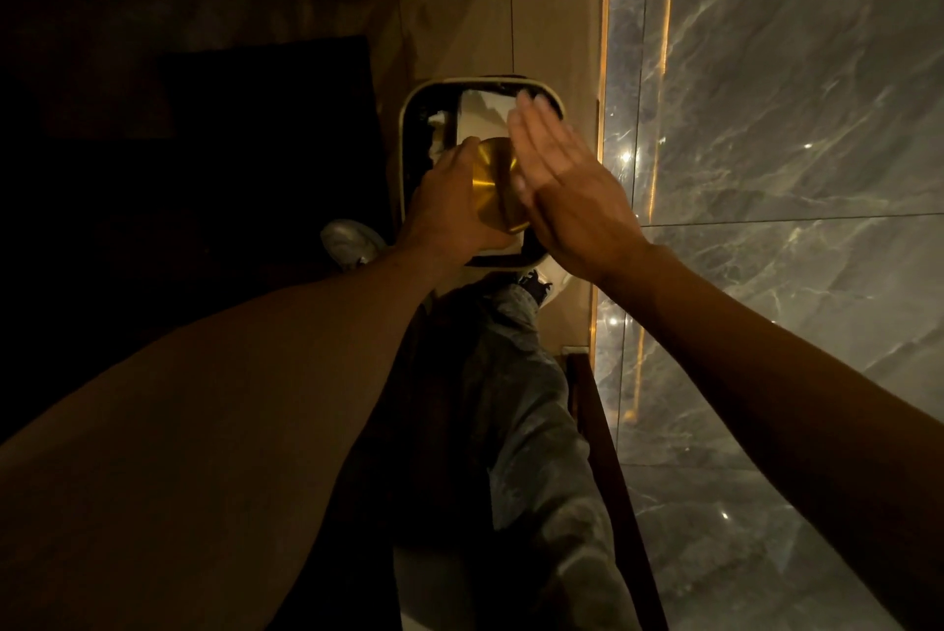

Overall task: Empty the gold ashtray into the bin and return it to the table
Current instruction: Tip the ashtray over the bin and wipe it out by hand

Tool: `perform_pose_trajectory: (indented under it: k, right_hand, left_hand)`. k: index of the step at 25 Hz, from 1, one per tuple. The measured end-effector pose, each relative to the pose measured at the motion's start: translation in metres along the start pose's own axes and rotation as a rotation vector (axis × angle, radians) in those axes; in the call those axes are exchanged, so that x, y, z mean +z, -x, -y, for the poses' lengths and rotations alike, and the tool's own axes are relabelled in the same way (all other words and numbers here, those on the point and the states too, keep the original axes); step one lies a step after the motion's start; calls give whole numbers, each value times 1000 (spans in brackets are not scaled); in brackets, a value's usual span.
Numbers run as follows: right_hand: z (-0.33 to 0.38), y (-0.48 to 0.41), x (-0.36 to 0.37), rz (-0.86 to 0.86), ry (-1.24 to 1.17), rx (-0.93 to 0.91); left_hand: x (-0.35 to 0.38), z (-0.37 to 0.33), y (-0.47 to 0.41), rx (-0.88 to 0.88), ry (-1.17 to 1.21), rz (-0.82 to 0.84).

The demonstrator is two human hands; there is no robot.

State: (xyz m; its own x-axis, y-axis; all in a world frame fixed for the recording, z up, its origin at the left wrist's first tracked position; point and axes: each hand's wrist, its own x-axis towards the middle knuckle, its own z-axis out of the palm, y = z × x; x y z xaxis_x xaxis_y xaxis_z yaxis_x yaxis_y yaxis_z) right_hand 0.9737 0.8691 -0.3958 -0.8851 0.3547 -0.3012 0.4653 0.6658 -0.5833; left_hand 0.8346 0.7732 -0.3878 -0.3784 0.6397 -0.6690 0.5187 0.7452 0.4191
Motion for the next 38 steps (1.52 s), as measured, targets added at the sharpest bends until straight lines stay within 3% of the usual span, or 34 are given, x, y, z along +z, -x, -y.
perform_pose_trajectory:
  k: [2, 3, 6, 7, 10, 14, 18, 21, 25, 28, 32, 36, 38]
  right_hand:
    - [-5, 8, 3, 199, 63, -68]
    - [-5, 9, 2, 190, 71, -88]
    - [6, 0, -4, -103, 12, -24]
    - [7, -2, -4, -93, -15, -6]
    - [0, 6, 2, 167, 61, -60]
    - [4, -4, -2, -106, 33, -32]
    - [-4, 3, 2, 178, 98, -142]
    - [0, -3, 0, -2, 49, -89]
    - [-8, 5, 5, 169, 43, -139]
    - [-7, 2, 2, -4, -4, -31]
    - [-6, 7, 6, 165, 52, -120]
    - [-3, -1, 3, -6, 8, -48]
    - [-6, 0, 5, 146, 29, -95]
  left_hand:
    - [1, -1, 1, -2, -32, 18]
    - [2, -1, 2, -7, -33, 22]
    - [4, 0, 4, 9, 23, -8]
    - [5, -1, 4, 8, 22, -12]
    - [7, -5, 8, -33, 19, -16]
    - [5, -7, 5, -15, 60, -45]
    - [3, -6, 6, -19, 43, -25]
    - [5, -6, 8, 17, 76, -50]
    - [5, -7, 7, 1, 25, -39]
    - [5, -9, 6, -2, 38, -38]
    - [6, -9, 9, 1, 55, -35]
    - [6, -8, 11, 9, 95, -51]
    - [4, -8, 12, 13, 51, -27]
